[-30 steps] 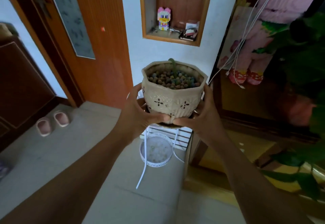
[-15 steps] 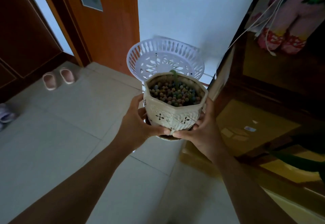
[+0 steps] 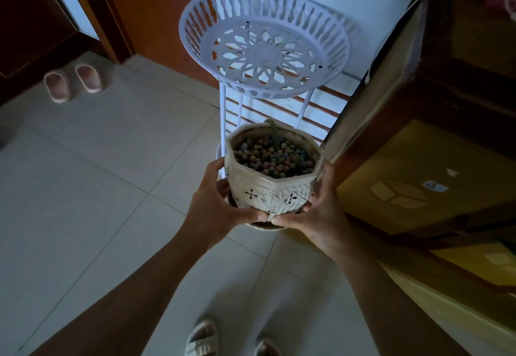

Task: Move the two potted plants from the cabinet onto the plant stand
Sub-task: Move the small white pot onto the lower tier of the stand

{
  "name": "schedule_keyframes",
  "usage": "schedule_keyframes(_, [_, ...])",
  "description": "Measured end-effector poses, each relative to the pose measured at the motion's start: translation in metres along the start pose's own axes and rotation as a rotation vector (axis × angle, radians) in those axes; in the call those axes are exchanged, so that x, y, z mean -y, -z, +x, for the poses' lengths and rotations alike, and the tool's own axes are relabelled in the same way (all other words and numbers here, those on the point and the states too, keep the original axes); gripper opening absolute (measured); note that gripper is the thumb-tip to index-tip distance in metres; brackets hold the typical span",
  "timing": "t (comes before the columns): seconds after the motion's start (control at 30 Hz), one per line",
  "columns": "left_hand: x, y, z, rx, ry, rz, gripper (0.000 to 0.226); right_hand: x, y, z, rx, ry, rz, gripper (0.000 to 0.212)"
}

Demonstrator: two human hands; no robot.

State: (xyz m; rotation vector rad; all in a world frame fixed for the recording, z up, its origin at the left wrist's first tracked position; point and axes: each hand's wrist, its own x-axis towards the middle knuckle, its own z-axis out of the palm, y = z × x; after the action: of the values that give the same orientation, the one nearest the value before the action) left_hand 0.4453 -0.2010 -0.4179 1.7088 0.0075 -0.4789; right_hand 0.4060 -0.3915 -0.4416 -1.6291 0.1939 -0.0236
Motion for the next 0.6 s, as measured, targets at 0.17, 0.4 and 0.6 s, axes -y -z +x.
schedule_keyframes(0.17, [0.026,0.006,0.029,0.039,-0.013,0.039,0.110,-0.035,-0.008,0.017,-0.016,-0.009,-0.009,0.111])
schedule_keyframes(0.4, [0.107,-0.013,0.098,-0.002,-0.085,0.038,0.091,-0.124,-0.004,0.070,0.020,0.048,0.022,0.110])
schedule_keyframes(0.6, [0.183,-0.031,0.165,-0.036,-0.164,-0.060,0.089,-0.202,0.004,0.123,0.105,0.130,0.004,0.119])
